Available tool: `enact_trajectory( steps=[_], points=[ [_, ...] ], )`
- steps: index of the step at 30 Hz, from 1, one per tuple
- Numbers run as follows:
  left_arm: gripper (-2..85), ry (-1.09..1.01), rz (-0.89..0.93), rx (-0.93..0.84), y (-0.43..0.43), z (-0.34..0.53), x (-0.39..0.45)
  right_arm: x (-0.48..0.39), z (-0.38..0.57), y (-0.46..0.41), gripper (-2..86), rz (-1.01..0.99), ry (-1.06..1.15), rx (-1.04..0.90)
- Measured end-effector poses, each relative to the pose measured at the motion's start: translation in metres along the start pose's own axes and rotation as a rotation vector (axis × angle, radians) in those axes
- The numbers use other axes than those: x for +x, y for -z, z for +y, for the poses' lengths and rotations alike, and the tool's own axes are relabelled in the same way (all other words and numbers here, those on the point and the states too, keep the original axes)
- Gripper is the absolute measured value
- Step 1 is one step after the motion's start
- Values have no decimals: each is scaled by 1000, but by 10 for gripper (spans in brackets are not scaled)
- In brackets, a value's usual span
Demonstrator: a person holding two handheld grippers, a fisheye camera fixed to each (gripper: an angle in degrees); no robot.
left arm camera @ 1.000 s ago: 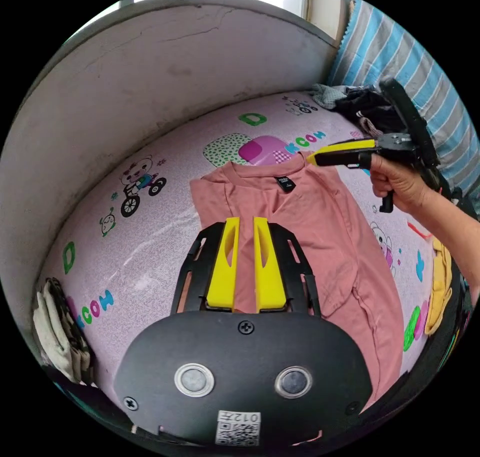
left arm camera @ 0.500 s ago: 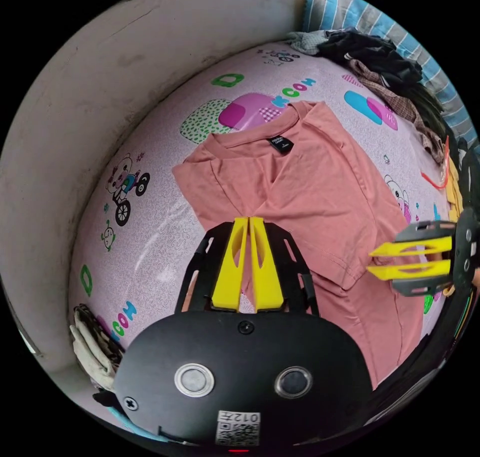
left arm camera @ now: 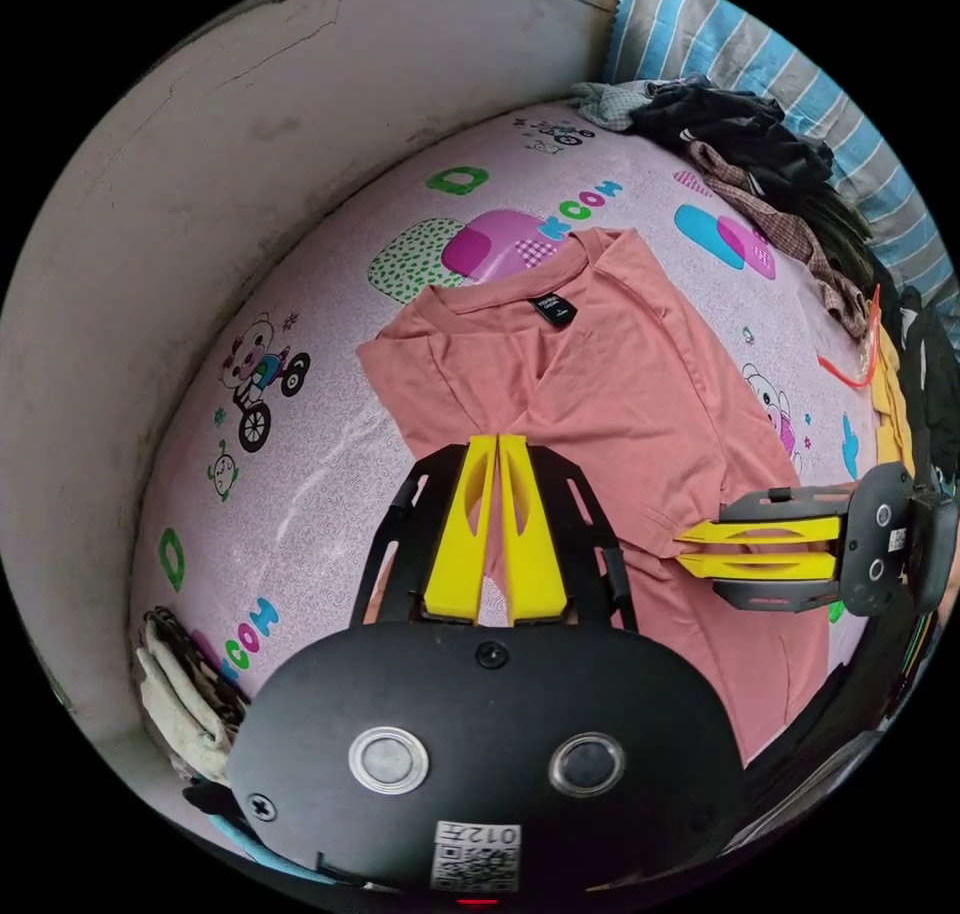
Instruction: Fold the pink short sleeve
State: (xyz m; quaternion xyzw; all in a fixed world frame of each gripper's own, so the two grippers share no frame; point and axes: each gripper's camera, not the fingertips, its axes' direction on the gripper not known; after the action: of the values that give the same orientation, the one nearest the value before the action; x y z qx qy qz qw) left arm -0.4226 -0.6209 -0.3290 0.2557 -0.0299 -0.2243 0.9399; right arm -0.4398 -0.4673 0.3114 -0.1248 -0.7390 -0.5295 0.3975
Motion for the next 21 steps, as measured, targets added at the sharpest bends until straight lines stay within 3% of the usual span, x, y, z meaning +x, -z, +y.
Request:
enact_trajectory(
  steps=[5, 13, 21],
  points=[
    [7, 91, 36, 12, -6, 3, -18, 9, 13, 3, 17, -56, -42, 27],
    [2, 1, 2, -50, -30, 4, -3, 14, 35, 5, 10, -70, -71, 64],
    [-2, -17, 37, 20, -5, 17, -11, 16, 61, 22, 6, -57, -111, 129]
  ],
)
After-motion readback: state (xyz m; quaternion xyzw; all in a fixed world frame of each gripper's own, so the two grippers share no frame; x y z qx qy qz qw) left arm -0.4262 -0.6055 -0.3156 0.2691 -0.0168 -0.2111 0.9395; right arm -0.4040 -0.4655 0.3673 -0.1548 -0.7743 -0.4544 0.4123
